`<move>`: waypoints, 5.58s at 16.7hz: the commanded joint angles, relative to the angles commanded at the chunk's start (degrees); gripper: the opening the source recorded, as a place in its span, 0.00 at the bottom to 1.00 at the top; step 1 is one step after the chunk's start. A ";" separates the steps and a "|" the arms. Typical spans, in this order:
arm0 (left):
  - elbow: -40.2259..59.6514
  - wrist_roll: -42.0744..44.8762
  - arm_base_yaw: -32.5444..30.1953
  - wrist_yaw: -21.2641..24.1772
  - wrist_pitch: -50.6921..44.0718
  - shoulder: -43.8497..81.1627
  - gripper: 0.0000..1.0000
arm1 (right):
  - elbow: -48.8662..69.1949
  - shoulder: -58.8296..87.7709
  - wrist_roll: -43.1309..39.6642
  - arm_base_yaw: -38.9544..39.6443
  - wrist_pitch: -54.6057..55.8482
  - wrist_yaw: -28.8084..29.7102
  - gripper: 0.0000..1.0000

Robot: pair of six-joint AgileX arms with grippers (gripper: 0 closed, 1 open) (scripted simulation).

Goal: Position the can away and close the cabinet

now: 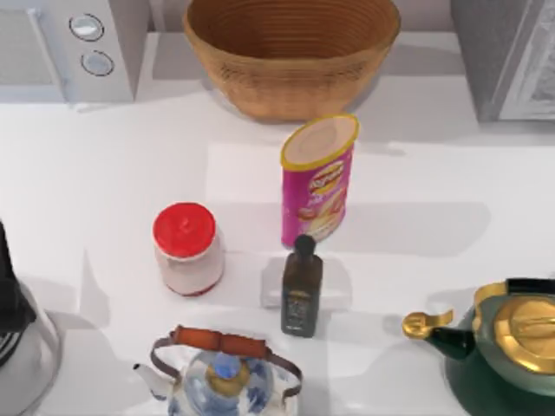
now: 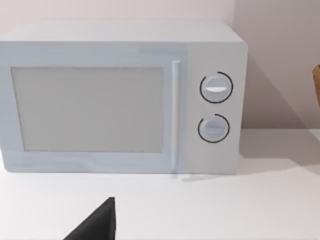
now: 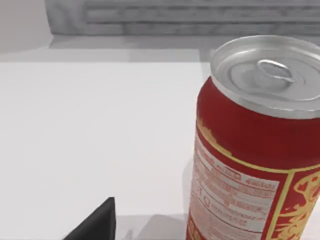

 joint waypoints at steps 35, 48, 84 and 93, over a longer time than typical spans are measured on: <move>0.00 0.00 0.00 0.00 0.00 0.00 1.00 | 12.77 9.02 1.66 5.29 -3.30 5.19 0.00; 0.00 0.00 0.00 0.00 0.00 0.00 1.00 | 17.59 -12.19 2.04 5.22 -29.82 4.79 0.00; 0.00 0.00 0.00 0.00 0.00 0.00 1.00 | 0.01 -103.36 7.79 16.54 -81.05 21.29 0.00; 0.00 0.00 0.00 0.00 0.00 0.00 1.00 | -4.93 -110.67 5.77 22.49 -88.03 20.13 0.00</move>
